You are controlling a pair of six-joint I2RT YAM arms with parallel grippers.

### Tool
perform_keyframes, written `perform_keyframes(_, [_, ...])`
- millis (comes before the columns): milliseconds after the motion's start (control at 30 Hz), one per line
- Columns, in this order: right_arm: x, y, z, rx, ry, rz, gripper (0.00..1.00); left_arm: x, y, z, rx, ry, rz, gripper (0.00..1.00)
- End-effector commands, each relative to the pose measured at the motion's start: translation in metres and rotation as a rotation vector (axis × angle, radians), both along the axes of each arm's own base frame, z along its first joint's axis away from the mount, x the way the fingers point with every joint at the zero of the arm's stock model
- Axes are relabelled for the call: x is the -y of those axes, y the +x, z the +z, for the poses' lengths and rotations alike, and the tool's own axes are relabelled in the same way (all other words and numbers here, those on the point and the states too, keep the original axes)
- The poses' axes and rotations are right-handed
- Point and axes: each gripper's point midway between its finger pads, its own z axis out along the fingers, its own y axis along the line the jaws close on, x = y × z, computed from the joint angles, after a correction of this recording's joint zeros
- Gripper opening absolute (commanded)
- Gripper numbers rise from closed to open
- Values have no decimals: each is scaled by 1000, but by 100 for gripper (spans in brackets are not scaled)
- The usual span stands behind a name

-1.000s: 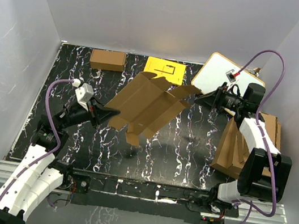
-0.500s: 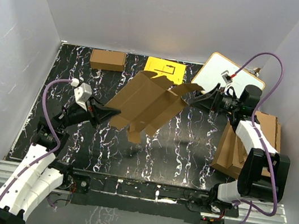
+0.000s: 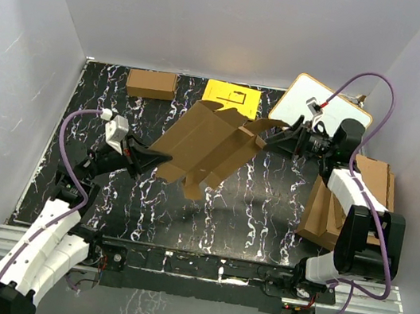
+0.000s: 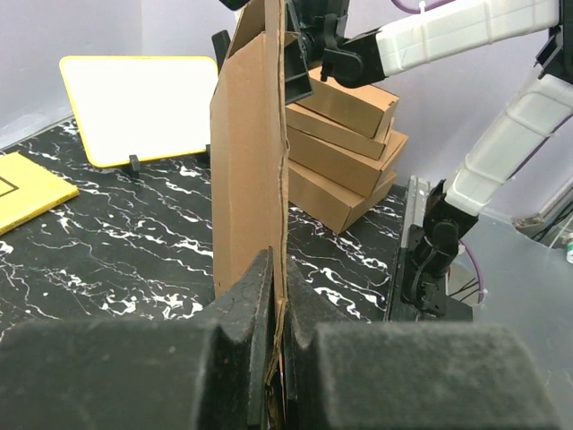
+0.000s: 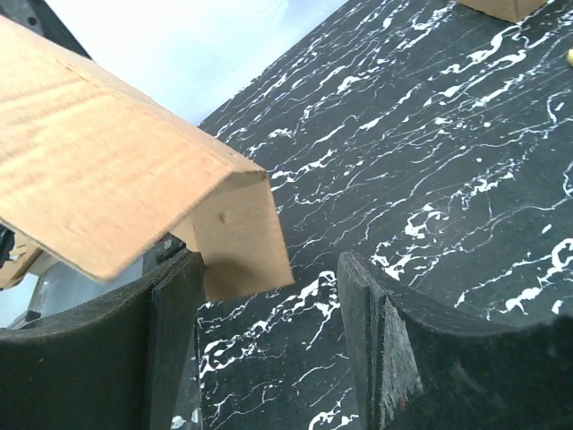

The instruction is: Fold the paper box

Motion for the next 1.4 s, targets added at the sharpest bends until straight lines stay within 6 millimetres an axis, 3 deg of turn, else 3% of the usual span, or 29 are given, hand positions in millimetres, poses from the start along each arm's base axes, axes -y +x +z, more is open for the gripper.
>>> perform_keyframes(0, [-5,-9,19,101,10,53,67,2,-8,12,55,-32,-44,0])
perform_keyframes(300, [-8,-22,31,139,21,71,64,4,-8,19,67,-66,-60,0])
perform_keyframes(367, [-8,-28,35,153,17,91,67,3,-5,20,68,-68,-43,0])
perform_keyframes(533, [-6,-45,48,213,-7,136,86,-3,9,15,52,-41,45,0])
perform_keyframes(767, [25,-36,74,290,-51,23,89,-4,8,15,59,-37,52,0])
perform_keyframes(933, [46,-17,76,245,-50,-100,89,-3,2,20,77,-55,29,0])
perform_keyframes(1000, [56,0,74,188,-37,-182,87,-3,-1,22,84,-60,17,0])
perform_keyframes(1167, [62,25,71,93,23,-244,64,-1,-7,23,89,-74,-10,0])
perform_keyframes(1233, [60,27,71,68,46,-221,56,-1,-7,24,90,-81,-15,0])
perform_keyframes(1367, [43,14,70,49,56,-122,55,0,-7,25,90,-90,-24,0])
